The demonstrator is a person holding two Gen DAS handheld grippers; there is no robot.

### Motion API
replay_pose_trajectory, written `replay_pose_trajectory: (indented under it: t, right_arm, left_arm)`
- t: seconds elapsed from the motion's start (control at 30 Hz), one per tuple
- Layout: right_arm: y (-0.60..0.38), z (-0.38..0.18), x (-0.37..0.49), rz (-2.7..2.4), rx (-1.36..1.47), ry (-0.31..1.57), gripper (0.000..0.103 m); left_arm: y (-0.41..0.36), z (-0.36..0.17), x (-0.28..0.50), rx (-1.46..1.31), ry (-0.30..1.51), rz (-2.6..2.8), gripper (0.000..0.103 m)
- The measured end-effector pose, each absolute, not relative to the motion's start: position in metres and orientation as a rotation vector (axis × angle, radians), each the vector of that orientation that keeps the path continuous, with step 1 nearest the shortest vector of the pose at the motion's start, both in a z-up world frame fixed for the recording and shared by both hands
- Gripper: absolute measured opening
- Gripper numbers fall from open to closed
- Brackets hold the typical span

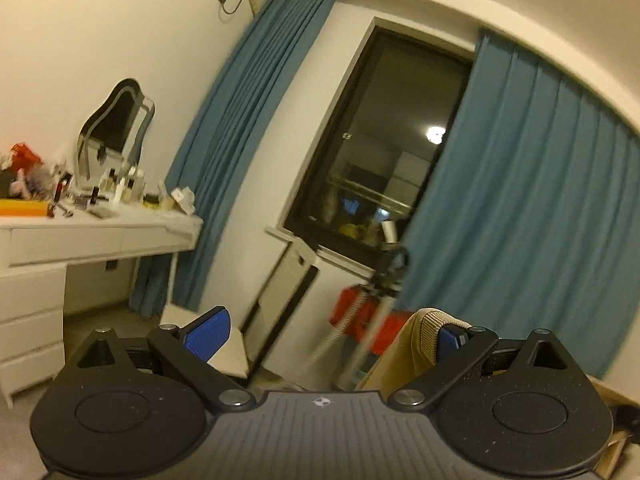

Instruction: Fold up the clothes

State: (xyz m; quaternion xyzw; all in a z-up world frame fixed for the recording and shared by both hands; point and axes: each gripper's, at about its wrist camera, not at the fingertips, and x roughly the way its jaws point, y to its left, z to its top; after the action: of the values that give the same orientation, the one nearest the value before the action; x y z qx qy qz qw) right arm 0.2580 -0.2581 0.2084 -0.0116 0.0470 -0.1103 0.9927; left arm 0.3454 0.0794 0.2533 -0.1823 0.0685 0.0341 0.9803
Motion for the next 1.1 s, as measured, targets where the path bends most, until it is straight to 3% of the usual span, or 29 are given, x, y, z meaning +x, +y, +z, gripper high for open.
replay_pose_trajectory:
  t: [0.23,0.47,0.6,0.83,1.1]
  right_arm:
    - [-0.269,0.070,0.442,-0.272,-0.017,0.197,0.103]
    - [-0.282,-0.079,0.523,-0.201,-0.033,0.550,0.103]
    - [-0.285,-0.103,0.540,-0.067,-0.015,0.713,0.103]
    - [-0.262,-0.071,0.472,-0.003,-0.008,0.634,0.103]
    - [-0.230,-0.025,0.295,-0.006,0.081,0.517,0.103]
  left_arm:
    - [0.074,0.066,0.560,-0.329,0.386,0.090,0.100]
    - [0.076,-0.072,0.635,-0.221,0.724,0.069,0.097]
    - [0.076,-0.077,0.622,-0.108,0.792,0.012,0.098]
    - [0.057,-0.039,0.521,0.044,0.685,-0.021,0.103]
    - [0.036,0.000,0.354,0.005,0.558,0.023,0.103]
